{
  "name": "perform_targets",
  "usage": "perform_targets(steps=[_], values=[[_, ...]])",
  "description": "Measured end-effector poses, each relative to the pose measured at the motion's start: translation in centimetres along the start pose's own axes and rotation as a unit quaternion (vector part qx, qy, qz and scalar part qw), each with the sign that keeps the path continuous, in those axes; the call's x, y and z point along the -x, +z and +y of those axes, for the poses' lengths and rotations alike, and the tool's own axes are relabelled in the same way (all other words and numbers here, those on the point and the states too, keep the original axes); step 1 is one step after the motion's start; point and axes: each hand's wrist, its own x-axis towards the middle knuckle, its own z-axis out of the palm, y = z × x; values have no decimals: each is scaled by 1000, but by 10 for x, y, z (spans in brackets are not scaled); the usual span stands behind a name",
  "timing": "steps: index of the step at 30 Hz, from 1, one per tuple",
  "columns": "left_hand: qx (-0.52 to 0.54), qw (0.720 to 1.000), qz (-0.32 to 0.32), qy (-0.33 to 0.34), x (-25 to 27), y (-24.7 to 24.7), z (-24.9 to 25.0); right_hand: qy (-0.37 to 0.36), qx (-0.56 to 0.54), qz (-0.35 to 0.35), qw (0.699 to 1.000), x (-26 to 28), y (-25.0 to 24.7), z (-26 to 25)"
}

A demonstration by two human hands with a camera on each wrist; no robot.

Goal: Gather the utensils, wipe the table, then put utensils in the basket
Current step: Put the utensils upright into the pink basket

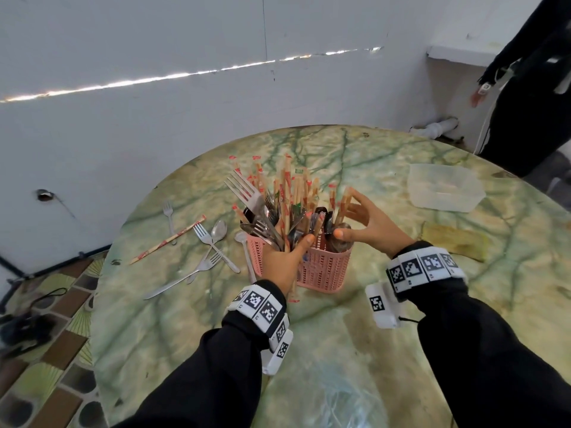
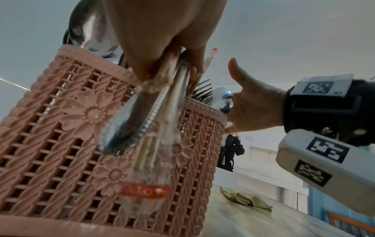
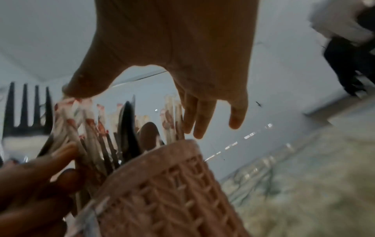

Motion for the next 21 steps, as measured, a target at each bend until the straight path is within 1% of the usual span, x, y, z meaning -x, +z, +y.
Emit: perform_targets(steps=[2, 3, 5, 6, 9, 12, 14, 15, 17, 19, 21], values=[[5, 1000, -10, 19, 1, -1, 1, 23, -38, -10, 999, -1, 2, 11], [3, 999, -19, 32, 4, -1, 3, 31, -41, -18, 998, -1, 3, 17], [-12, 999, -24, 35, 10, -5, 8, 41, -38, -45, 997, 1, 5, 30], [-5, 999, -28, 33, 12, -7, 10, 40, -38, -47, 997, 2, 7, 35], [23, 997, -39, 62, 21, -14, 21, 21, -40, -17, 999, 6, 10, 41], [72, 989, -54, 118, 33, -11, 42, 17, -36, -16, 999, 6, 10, 45], [91, 984, -75, 136, 42, -6, 58, 18, -48, -13, 999, 5, 11, 44], [89, 982, -85, 144, 45, -4, 65, 23, -61, -8, 998, 5, 12, 44], [67, 981, -97, 155, 44, 2, 73, 59, -100, 5, 993, 7, 12, 40], [35, 979, -91, 176, 38, 8, 78, 85, -114, 2, 990, 8, 11, 38], [16, 975, -84, 207, 30, 13, 80, 89, -111, 2, 990, 8, 10, 38]])
